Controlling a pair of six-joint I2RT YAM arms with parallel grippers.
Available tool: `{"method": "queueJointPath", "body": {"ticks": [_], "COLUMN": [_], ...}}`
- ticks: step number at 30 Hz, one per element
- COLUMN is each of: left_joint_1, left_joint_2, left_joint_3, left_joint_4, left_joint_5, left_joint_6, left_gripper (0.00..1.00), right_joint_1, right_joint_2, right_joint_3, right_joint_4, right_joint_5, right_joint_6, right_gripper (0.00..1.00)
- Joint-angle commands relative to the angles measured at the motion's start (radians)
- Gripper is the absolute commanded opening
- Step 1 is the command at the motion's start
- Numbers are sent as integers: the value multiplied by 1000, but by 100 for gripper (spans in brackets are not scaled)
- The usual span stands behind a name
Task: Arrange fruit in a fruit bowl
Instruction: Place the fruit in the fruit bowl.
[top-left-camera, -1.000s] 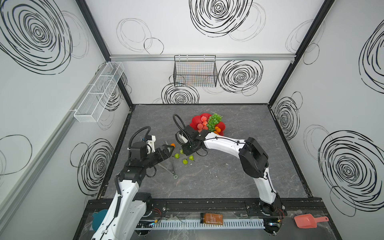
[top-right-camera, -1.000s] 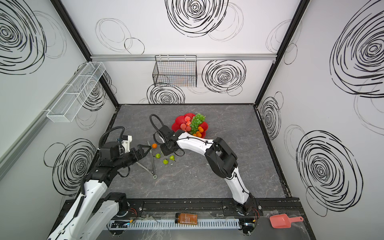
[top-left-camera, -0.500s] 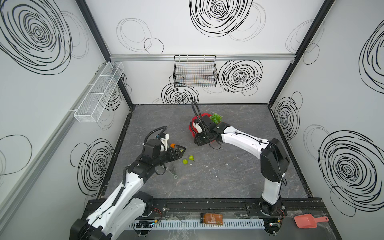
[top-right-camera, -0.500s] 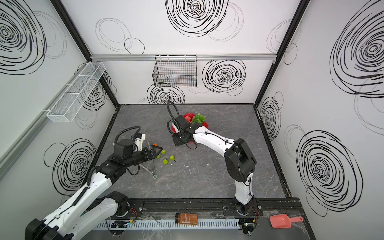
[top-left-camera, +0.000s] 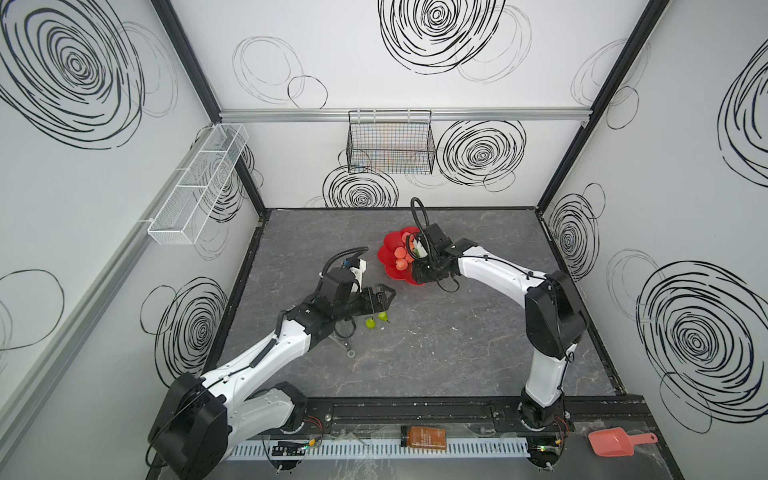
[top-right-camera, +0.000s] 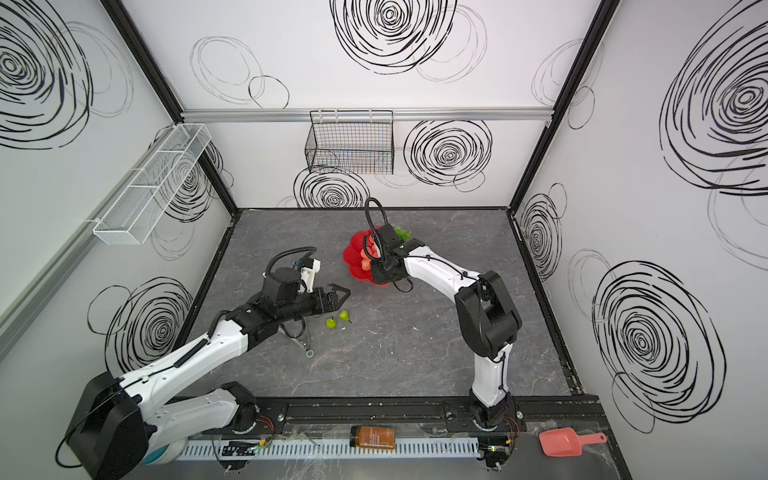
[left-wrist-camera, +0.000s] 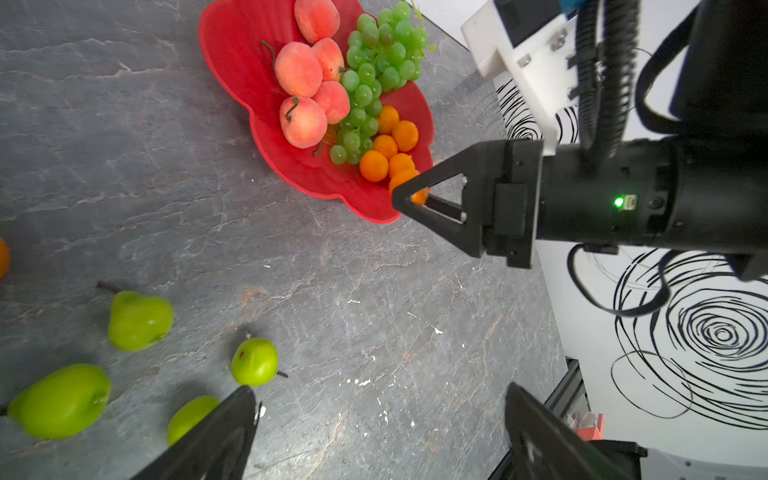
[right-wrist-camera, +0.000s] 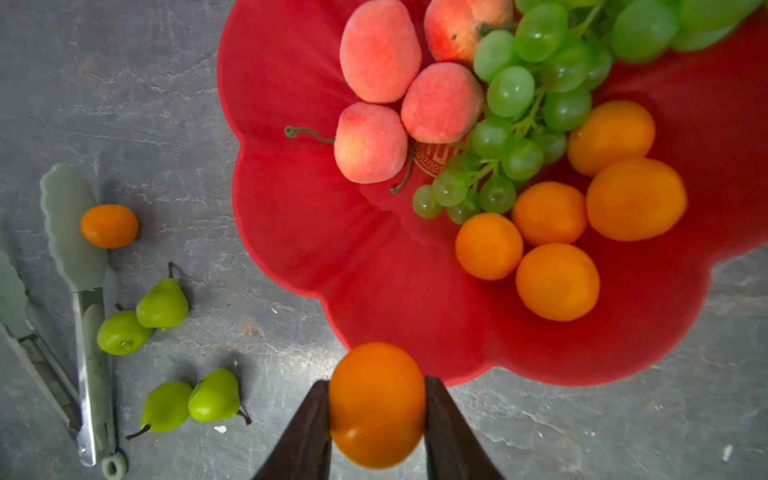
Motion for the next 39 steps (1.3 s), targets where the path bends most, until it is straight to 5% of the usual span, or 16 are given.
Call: {"method": "queueJointPath", "body": {"ticks": [1,19,39], "left_joint_1": [-7,11,29], "left_joint_2": [38,64,48], "left_joint_3": [55,74,63], "left_joint_4": [87,71,61], "left_joint_5": [-24,-24,-12], "left_joint_6": [-5,20,26], "left_gripper": [96,96,96], "right_joint_1": [5,-3,-14], "right_joint_2": [57,264,273], "right_joint_3": [48,250,253], "right_joint_4": [-10,-81,-89], "right_joint_5": [35,116,123], "right_joint_6": [23,42,54], "right_gripper": [37,36,45]}}
